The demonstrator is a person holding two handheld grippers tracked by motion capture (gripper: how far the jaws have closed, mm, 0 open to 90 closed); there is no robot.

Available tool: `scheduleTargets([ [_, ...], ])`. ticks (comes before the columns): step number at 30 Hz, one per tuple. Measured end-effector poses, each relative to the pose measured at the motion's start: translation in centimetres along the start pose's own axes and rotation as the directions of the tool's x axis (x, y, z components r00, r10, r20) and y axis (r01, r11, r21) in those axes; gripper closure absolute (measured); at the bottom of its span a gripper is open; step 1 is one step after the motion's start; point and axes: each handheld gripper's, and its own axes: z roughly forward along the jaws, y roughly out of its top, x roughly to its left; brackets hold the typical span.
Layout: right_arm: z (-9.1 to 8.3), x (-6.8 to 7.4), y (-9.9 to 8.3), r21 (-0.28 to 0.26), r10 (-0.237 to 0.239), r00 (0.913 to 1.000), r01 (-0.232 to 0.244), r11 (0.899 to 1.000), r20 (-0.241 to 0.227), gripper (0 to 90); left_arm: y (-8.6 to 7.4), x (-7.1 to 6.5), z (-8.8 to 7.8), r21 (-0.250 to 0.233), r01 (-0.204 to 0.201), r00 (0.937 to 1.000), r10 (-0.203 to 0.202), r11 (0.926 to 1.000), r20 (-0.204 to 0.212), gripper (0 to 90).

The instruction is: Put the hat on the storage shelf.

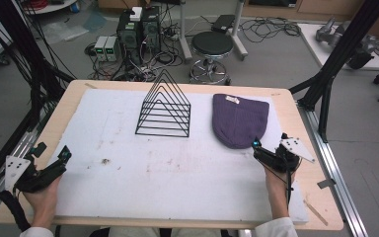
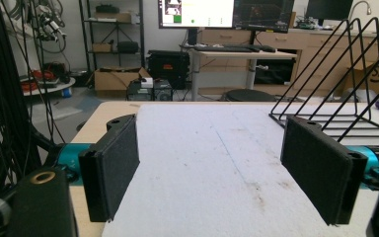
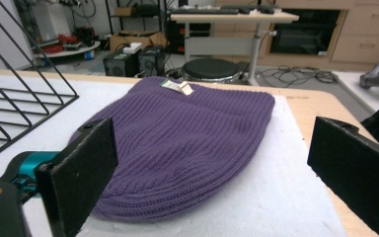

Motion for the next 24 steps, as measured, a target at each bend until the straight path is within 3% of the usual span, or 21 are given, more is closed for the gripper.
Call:
scheduleTargets([
  [6,1.3,-0.2,0.4,0.042,0.014,0.9995,-0.013,0.999,-0.027,4.1,0.0,0.0,0.1,0.000,-0.002,1.0000,0.002,1.0000,0.001,22.7],
  [14,3.0,-0.2,1.7,0.112,-0.013,0.9971,0.022,0.994,-0.075,4.1,0.0,-0.1,0.1,0.003,-0.004,1.0000,0.004,1.0000,0.004,22.6],
  [15,3.3,-0.1,1.8,0.134,-0.017,0.9961,0.028,0.991,-0.086,4.1,0.0,-0.1,0.1,0.003,-0.004,1.0000,0.004,1.0000,0.004,22.6],
  [16,4.0,0.0,2.0,0.176,-0.046,0.9917,0.067,0.982,-0.120,4.1,0.0,-0.1,0.1,0.003,-0.005,1.0000,0.005,1.0000,0.004,22.6],
  [17,4.0,0.0,2.0,0.176,-0.046,0.9917,0.067,0.982,-0.120,4.1,0.0,-0.1,0.1,0.002,-0.004,1.0000,0.004,1.0000,0.003,22.6],
  [19,4.8,0.2,2.1,0.243,-0.085,0.9837,0.122,0.962,-0.159,4.1,0.0,0.0,0.1,0.005,-0.007,1.0000,0.007,1.0000,0.003,22.6],
  [20,5.4,0.5,2.0,0.278,-0.109,0.9754,0.160,0.947,-0.192,4.2,0.0,0.0,0.1,0.003,-0.005,1.0000,0.005,1.0000,0.001,22.6],
  [21,5.4,0.5,2.0,0.278,-0.109,0.9754,0.160,0.947,-0.192,4.2,0.0,0.0,0.1,0.001,-0.003,1.0000,0.003,1.0000,0.001,22.6],
  [22,5.8,0.6,1.8,0.299,-0.121,0.9693,0.183,0.937,-0.214,4.2,0.0,0.0,0.1,0.002,-0.004,1.0000,0.004,1.0000,0.001,22.6],
  [24,5.9,0.7,1.7,0.309,-0.121,0.9667,0.189,0.932,-0.225,4.2,0.0,0.0,0.1,0.005,-0.006,1.0000,0.006,1.0000,0.003,22.6],
])
